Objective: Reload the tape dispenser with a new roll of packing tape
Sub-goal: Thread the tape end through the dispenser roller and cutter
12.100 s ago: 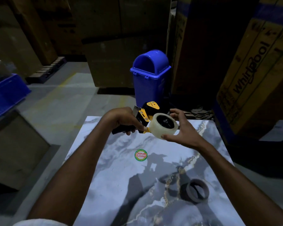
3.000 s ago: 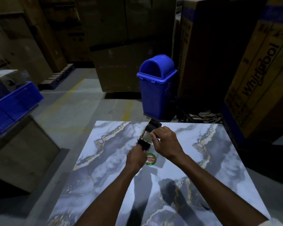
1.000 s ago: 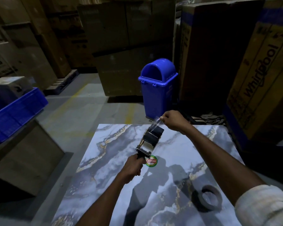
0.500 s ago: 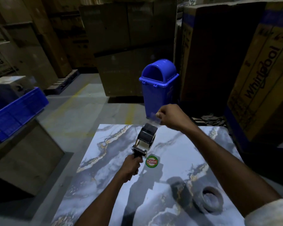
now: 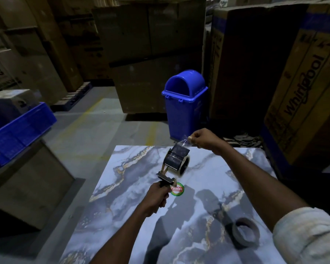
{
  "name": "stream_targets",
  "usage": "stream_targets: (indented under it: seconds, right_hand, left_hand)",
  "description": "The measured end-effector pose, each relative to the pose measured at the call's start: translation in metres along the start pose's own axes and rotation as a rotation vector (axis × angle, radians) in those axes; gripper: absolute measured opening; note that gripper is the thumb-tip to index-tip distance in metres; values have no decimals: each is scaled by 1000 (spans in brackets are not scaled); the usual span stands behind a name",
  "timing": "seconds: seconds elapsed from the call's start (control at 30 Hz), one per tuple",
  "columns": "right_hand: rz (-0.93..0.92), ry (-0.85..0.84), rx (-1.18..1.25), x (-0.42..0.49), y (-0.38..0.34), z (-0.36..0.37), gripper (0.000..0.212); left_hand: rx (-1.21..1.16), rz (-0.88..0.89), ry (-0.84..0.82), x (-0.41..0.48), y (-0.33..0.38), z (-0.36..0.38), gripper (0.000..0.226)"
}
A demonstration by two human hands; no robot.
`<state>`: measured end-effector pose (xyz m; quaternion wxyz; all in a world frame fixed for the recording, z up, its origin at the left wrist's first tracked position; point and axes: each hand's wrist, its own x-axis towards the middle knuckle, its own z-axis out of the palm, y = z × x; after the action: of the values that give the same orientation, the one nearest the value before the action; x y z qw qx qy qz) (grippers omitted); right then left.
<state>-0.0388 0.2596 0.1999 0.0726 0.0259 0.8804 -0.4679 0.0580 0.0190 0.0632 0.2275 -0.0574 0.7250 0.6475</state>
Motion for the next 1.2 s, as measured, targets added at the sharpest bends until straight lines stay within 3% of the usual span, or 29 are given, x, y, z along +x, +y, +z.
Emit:
stream_targets:
  seconds: [0.07,0.17,0.27,0.97,1.1,1.2]
  right_hand:
    - [7,-24,2,0,1,1,33]
    - [21,-57,-1,3,3,3,33]
    - [23,-89,28,5,6,5,30]
    - [155,30,137,21,21,16,14]
    - [149,36,133,22,20,14,12]
    - [147,40,131,23,21,12,14]
  left_hand:
    - [-7,13,-15,-3,2,0,11]
    - [4,38,-29,-7,6,0,39]
    - [-17,42,-43,-9,6,2,50]
    - [49,74,-71,-11,5,5,48]
    - [39,80,-97,-8,7,4,57]
    - [49,96,-105,-6,10,5,77]
